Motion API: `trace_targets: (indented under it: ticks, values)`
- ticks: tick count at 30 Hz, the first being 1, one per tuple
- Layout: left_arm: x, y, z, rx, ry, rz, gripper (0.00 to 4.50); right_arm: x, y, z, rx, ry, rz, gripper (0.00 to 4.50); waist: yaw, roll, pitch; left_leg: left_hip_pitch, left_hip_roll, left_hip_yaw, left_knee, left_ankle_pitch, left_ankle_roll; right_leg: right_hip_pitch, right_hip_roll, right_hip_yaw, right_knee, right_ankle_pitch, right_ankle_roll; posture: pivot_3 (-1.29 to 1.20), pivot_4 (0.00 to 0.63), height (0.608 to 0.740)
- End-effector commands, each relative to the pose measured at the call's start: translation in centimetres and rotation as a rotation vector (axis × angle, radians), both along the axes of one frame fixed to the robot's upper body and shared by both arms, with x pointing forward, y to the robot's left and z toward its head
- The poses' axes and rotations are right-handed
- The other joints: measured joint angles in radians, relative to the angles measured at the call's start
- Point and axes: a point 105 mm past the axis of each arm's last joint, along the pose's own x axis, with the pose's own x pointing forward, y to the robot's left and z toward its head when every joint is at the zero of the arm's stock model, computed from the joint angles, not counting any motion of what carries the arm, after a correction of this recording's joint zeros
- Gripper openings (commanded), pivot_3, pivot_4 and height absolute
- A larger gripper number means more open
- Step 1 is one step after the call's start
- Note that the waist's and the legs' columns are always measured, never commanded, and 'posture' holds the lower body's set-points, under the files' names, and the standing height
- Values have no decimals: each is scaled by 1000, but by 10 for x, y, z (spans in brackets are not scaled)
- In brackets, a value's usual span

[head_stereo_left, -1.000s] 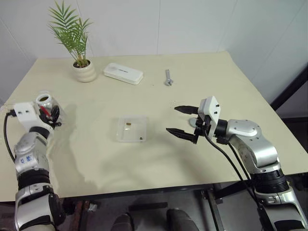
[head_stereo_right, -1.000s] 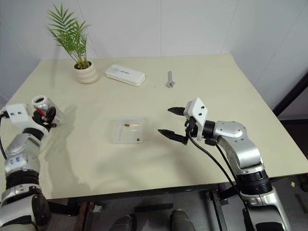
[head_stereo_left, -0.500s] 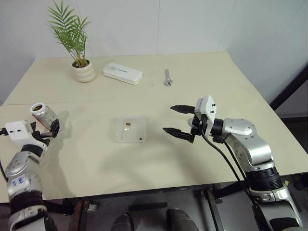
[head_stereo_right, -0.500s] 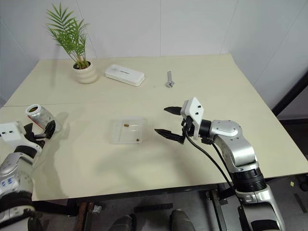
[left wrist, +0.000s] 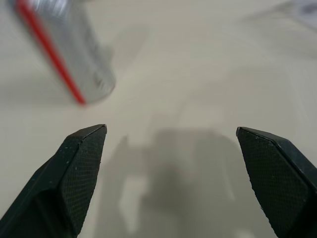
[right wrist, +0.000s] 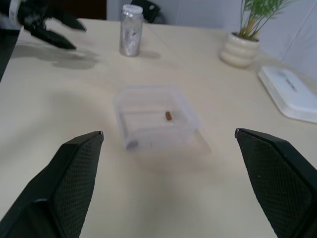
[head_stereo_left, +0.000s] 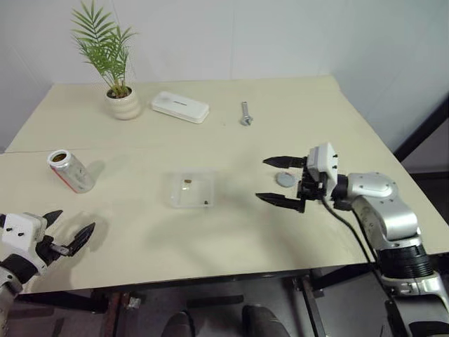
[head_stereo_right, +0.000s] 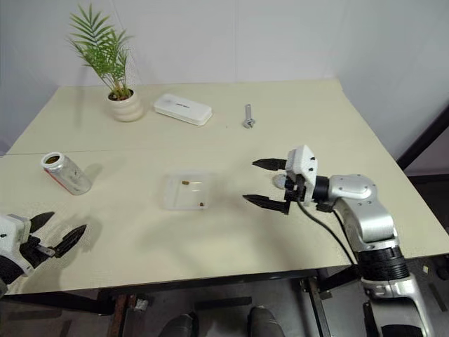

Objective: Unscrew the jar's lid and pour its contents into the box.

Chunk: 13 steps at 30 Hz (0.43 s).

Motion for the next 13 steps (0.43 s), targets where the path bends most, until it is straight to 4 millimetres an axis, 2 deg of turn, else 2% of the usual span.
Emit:
trace_targets:
  ticks: [1, 3, 5, 8, 10, 13]
  values:
    - [-6, -52, 39, 87, -47, -352, 4477, -5, -17, 10, -20, -32, 24, 4500, -2, 0, 0, 0, 1, 2, -1, -2, -3, 0, 0, 1, -2, 1, -1, 0, 150, 740]
    - [-5, -68, 49, 133, -62, -464, 4477, -7, -22, 6, -51, -12, 41, 4500, -6, 0, 0, 0, 1, 7, -2, -3, -2, 0, -1, 3, -5, 1, -2, 0, 150, 740]
    - [-1, -74, 55, 138, -64, -515, 4477, -11, -20, 6, -49, -6, 63, 4500, -9, 0, 0, 0, 1, 11, -3, -3, 5, 0, -1, 6, -6, 1, -2, 0, 150, 740]
    - [2, -76, 53, 129, -50, -539, 4477, -14, -13, 4, -54, -27, 85, 4500, -28, 0, 0, 0, 2, 13, -2, -6, 7, -2, 2, 9, -3, 2, 5, 0, 150, 740]
    - [1, -76, 50, 120, -37, -544, 4477, -16, -9, 6, -43, -31, 91, 4500, -35, 0, 0, 1, 2, 13, 0, -10, 9, -4, 2, 9, 2, 6, 23, 0, 150, 740]
    - [-1, -72, 50, 125, -43, -527, 4477, -19, -8, 9, -44, -40, 107, 4500, -36, 1, 0, 0, 4, 13, -1, -12, 10, -7, 4, 10, 4, 3, 23, 0, 150, 740]
